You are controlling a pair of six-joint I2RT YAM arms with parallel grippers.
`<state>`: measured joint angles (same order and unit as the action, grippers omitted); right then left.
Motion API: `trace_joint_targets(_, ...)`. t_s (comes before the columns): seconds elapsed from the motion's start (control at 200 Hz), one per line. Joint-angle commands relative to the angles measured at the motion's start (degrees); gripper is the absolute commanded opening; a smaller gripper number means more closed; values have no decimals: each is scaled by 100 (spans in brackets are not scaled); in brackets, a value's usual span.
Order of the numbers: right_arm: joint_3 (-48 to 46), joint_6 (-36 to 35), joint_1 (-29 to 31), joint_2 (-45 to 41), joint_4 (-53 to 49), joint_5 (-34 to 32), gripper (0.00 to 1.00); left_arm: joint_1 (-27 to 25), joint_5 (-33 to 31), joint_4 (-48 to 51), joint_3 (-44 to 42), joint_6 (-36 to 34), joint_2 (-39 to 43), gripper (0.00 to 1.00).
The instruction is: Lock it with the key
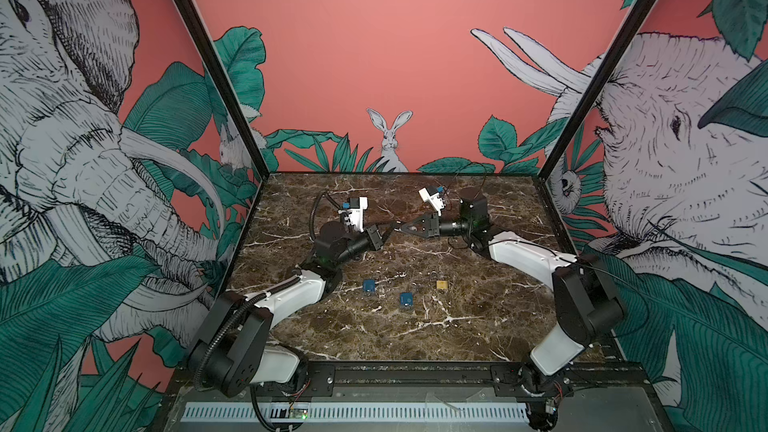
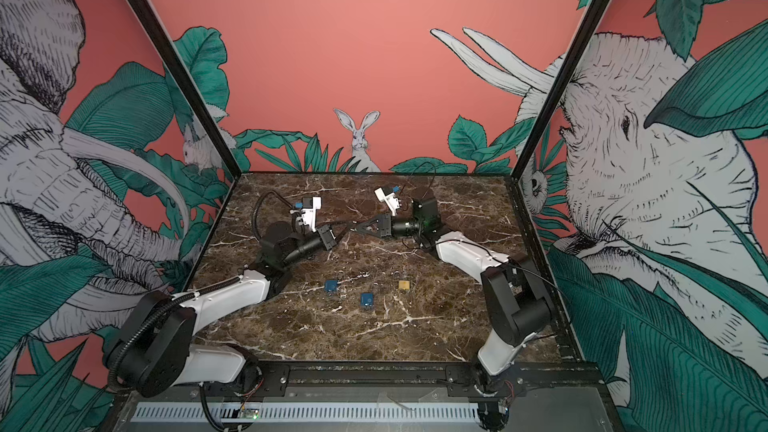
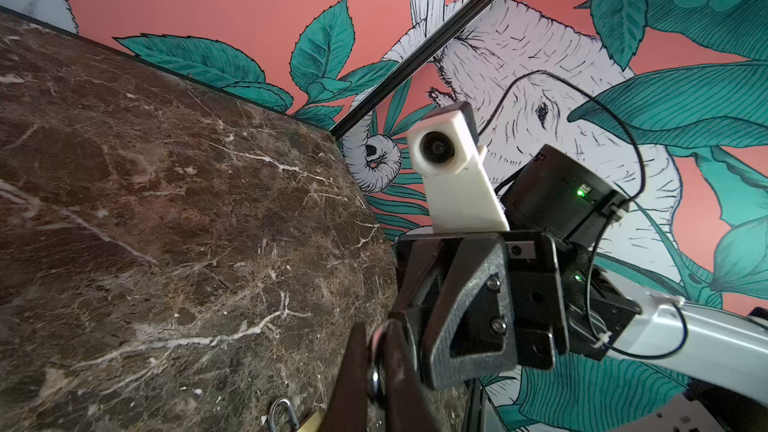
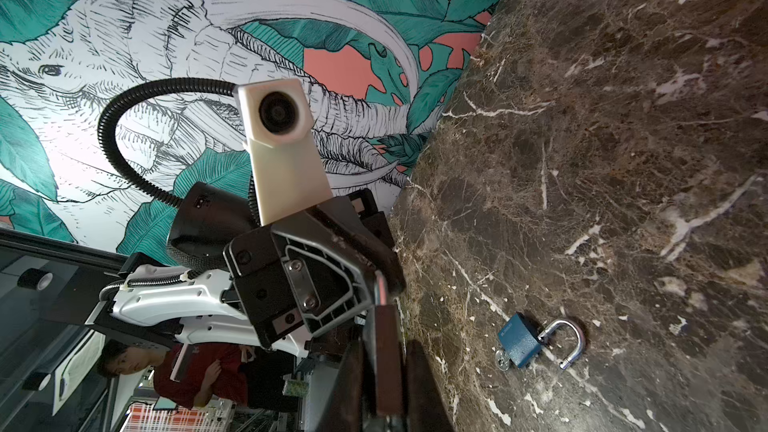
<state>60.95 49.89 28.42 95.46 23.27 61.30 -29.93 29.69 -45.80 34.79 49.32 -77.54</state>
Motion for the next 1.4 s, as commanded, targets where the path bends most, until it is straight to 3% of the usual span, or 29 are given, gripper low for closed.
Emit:
trace_joint_targets(0.0,118,-21,456,100,638,-632,0,-840,1834,256,232,-358,220,0)
trace_joint_targets(0.315,-555,-243,241,-557,353,-401,0,-431,1310,310,141,-213,380,0)
trace_joint_targets(0.44,-745,-260,193,-744,351,-257,0,-400,1387,146,144,-144,380,18)
trace_joint_targets(0.62,-874,-286,190,-889,357,-179,0,-387,1469,-78,143,-6,303,21)
trace_joint_targets(0.845,-888,-278,148,-884,354,-247,0,-386,1535,-356,103,201,257,0)
trace_joint_targets(1.035,-964,-47,27,-871,634,-402,0,-392,1393,-545,-13,400,308,0)
trace_joint_targets(1.14,-1116,259,-21,-880,1110,-452,18,-325,1049,-701,-187,593,370,0)
trace_joint_targets(1.22,-1211,352,-26,-928,1306,-442,25,-184,816,-1002,-366,840,390,0)
trace_joint_targets(1.396,-1287,444,-29,-1001,1487,-405,23,1,714,-1447,-460,1149,283,0)
